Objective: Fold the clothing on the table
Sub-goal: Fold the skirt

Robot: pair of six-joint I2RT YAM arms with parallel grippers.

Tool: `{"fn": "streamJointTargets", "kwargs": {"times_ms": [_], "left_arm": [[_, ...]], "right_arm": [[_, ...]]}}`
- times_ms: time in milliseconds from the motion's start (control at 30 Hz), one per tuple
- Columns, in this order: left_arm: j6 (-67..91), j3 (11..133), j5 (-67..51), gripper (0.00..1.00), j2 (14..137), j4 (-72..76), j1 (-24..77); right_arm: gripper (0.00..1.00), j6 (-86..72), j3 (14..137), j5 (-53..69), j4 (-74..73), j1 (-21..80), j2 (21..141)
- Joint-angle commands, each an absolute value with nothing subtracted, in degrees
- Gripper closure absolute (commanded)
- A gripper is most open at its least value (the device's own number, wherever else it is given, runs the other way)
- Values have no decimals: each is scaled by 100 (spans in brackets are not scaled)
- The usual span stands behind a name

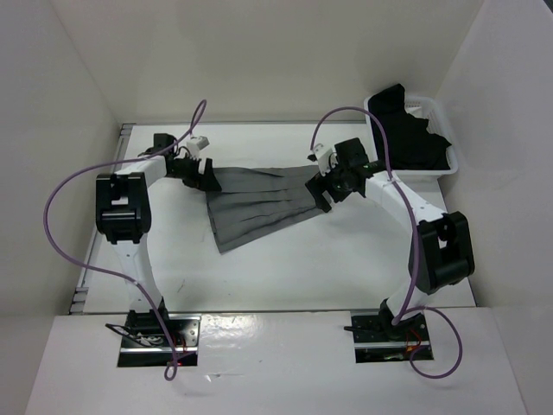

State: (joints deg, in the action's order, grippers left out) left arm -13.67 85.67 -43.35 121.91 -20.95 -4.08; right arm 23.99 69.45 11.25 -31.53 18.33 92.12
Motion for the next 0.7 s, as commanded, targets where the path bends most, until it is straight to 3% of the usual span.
{"fn": "streamJointTargets", "kwargs": {"times_ms": [0,100,167,200,467,500,567,667], "left_arm": [[-1573,8622,-4535,7,12454,-2312,-431],[-1634,8569,-4482,15,12454,-2312,-431],[-1635,8500,-4482,25,12454,-2373,-431],[-1687,8499,-4482,35,12454,-2373,-431],[-1792,8394,-4587,71,12454,-2487,-431],[-1793,8394,-4588,83,12454,-2487,-431],[-1793,8333,-4588,97,12454,-2487,-431],[-1793,8210,-4588,100,12340,-2487,-431]], "right_arm": [[1,2364,6829,1187,-3173,1802,8921],[1,2364,6829,1134,-3173,1802,8921],[1,2312,6829,1134,-3173,1802,8973],[1,2312,6829,1134,-3173,1802,8974],[1,2312,6776,1134,-3173,1802,8974],[1,2312,6776,1134,-3173,1802,8974],[1,2259,6724,1011,-3024,1802,8974],[1,2084,6724,1036,-2884,1460,9087]]}}
